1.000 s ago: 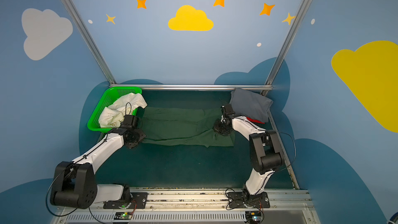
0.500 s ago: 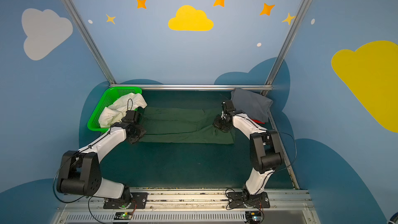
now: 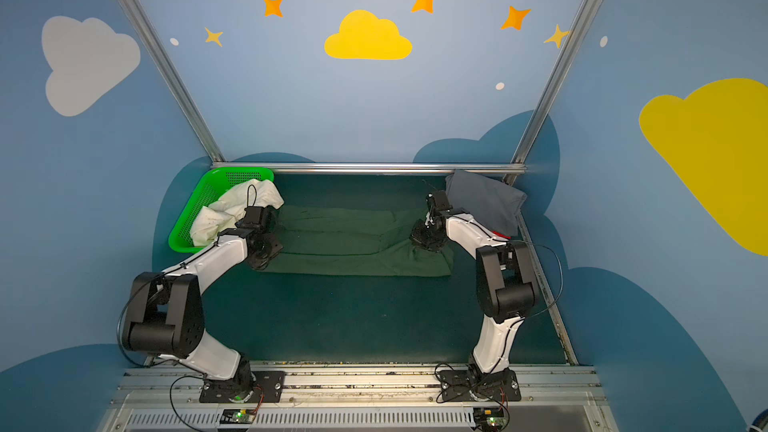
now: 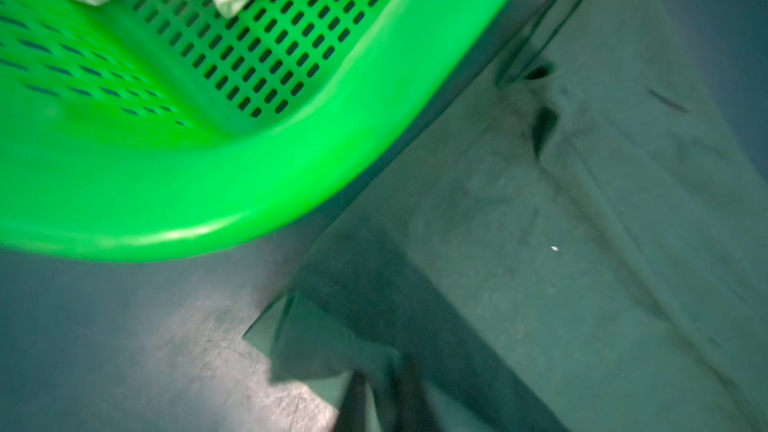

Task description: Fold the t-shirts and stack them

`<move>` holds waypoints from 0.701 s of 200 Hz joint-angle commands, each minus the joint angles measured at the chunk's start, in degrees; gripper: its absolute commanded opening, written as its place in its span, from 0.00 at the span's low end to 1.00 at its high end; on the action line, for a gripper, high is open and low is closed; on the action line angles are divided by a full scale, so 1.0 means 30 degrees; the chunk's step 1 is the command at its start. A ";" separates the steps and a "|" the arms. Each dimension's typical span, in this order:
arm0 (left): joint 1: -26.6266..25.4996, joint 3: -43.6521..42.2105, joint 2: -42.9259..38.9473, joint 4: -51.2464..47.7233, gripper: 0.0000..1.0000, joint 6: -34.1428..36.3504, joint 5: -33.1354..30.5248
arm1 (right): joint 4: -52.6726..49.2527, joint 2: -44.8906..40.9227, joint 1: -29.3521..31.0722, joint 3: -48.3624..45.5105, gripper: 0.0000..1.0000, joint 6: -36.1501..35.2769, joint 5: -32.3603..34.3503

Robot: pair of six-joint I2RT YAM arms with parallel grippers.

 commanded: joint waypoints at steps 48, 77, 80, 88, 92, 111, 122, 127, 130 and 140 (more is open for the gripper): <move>-0.0345 0.0094 -0.2044 0.2039 0.69 0.0992 0.0330 | -0.1276 0.0550 -0.0749 0.1783 0.36 -0.0808 0.0031; -0.0898 -0.0228 -0.3171 0.2093 0.84 0.1368 0.0182 | -0.1831 0.0253 -0.0898 0.2110 0.65 -0.1101 0.0622; -0.0937 -0.0281 -0.3254 0.2102 0.85 0.1403 0.0180 | -0.1932 0.0183 -0.0927 0.2115 0.65 -0.1151 0.0728; -0.1041 -0.0442 -0.3597 0.2147 0.87 0.1469 0.0230 | -0.2235 -0.0021 -0.0929 0.2075 0.65 -0.1342 0.1054; -0.1086 -0.0541 -0.3801 0.2161 0.87 0.1483 0.0252 | -0.2342 -0.0174 -0.0941 0.2026 0.65 -0.1419 0.1193; -0.1449 -0.1024 -0.4616 0.2564 0.93 0.1639 0.0539 | -0.2896 -0.0935 -0.0876 0.1243 0.66 -0.1849 0.1751; -0.1696 -0.1250 -0.4991 0.2782 1.00 0.1750 0.0648 | -0.3065 -0.1487 -0.0762 0.0363 0.65 -0.1950 0.1860; -0.1806 -0.1297 -0.5151 0.2811 1.00 0.1733 0.0635 | -0.3078 -0.1765 -0.0688 -0.0112 0.65 -0.1943 0.1899; -0.1830 -0.1327 -0.5230 0.2814 1.00 0.1760 0.0647 | -0.3069 -0.1918 -0.0629 -0.0412 0.64 -0.1930 0.1887; -0.1967 -0.1389 -0.5455 0.2912 1.00 0.1822 0.0736 | -0.2949 -0.2439 -0.0389 -0.1415 0.63 -0.1830 0.1839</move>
